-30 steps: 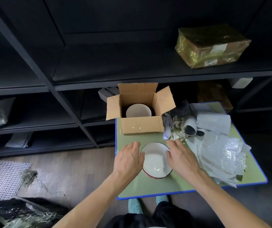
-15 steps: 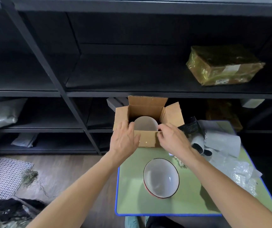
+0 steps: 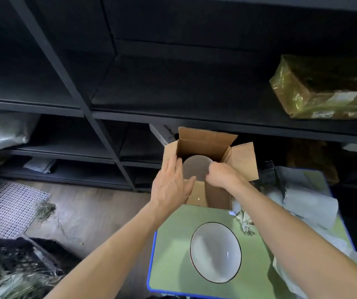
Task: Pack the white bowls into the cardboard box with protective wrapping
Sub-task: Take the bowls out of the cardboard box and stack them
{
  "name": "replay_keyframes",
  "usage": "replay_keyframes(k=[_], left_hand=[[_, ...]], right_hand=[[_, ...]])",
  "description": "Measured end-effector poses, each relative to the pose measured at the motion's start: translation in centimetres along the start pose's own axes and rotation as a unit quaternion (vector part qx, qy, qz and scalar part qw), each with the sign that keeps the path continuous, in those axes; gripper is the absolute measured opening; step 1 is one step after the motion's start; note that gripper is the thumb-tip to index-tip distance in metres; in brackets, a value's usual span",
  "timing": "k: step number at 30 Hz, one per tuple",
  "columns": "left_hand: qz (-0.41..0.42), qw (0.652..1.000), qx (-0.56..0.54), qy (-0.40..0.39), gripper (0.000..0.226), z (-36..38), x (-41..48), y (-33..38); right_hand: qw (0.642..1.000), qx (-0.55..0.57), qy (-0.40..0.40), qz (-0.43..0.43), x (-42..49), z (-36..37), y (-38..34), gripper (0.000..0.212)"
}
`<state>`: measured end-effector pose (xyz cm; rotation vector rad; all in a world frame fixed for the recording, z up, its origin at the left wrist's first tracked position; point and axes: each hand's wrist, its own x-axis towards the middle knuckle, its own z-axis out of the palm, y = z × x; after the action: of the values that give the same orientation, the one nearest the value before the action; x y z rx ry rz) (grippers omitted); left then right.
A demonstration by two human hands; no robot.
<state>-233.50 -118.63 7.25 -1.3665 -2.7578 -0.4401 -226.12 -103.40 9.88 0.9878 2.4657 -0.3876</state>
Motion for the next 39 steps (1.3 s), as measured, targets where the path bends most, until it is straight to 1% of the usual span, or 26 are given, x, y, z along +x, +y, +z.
replay_keyframes(k=[2, 4, 9, 12, 15, 19, 23, 25, 27, 30, 34, 37, 39], left_hand=[[-0.006, 1.0, 0.0, -0.003, 0.065, 0.1, -0.1, -0.1], [-0.013, 1.0, -0.008, -0.001, 0.067, 0.2, -0.1, -0.1], [-0.042, 0.996, -0.079, -0.019, 0.068, -0.1, -0.1, 0.5], [-0.051, 0.994, -0.093, -0.024, 0.07, -0.4, -0.1, 0.5], [-0.053, 0.993, -0.099, -0.024, 0.071, -0.5, -0.2, 0.5], [-0.058, 0.992, -0.109, -0.033, 0.073, -0.5, -0.2, 0.4], [-0.063, 0.99, -0.119, -0.034, 0.072, -0.7, -0.2, 0.6], [-0.064, 0.989, -0.128, -0.036, 0.07, -0.8, -0.1, 0.6], [-0.062, 0.989, -0.131, -0.034, 0.067, -1.0, 0.0, 0.5], [-0.065, 0.988, -0.137, -0.017, 0.062, -1.3, 0.5, 0.4], [-0.07, 0.988, -0.136, -0.006, 0.055, -2.0, 1.5, 0.6], [-0.073, 0.981, -0.181, 0.001, 0.04, -3.2, 2.0, 1.2], [-0.083, 0.972, -0.218, -0.013, 0.033, -3.9, 2.1, 1.6]], right_hand=[[1.0, -0.001, -0.03, 0.006, 0.8, 0.0, -0.3, 0.036], [0.999, -0.002, -0.039, 0.017, 1.4, 0.1, -0.4, 0.036], [0.998, -0.012, 0.003, 0.063, 2.4, 0.7, -0.5, 0.049], [0.996, 0.014, 0.013, 0.089, 2.7, 1.0, -0.8, 0.052], [0.996, 0.027, 0.022, 0.087, 2.8, 1.0, -0.7, 0.051], [0.996, 0.02, 0.048, 0.068, 2.7, 0.9, -0.4, 0.064], [0.994, 0.024, 0.09, 0.059, 1.8, 0.5, -0.4, 0.065], [0.992, 0.035, 0.107, 0.059, 1.2, 0.0, -0.4, 0.062], [0.988, 0.067, 0.127, 0.063, 0.6, -0.7, -0.3, 0.056], [0.979, 0.114, 0.152, 0.071, -0.5, -1.9, 0.2, 0.054], [0.968, 0.168, 0.177, 0.053, -2.2, -2.9, 0.9, 0.045], [0.964, 0.193, 0.179, 0.047, -3.7, -3.5, 1.4, 0.042], [0.961, 0.209, 0.175, 0.046, -4.7, -3.9, 1.7, 0.04]])
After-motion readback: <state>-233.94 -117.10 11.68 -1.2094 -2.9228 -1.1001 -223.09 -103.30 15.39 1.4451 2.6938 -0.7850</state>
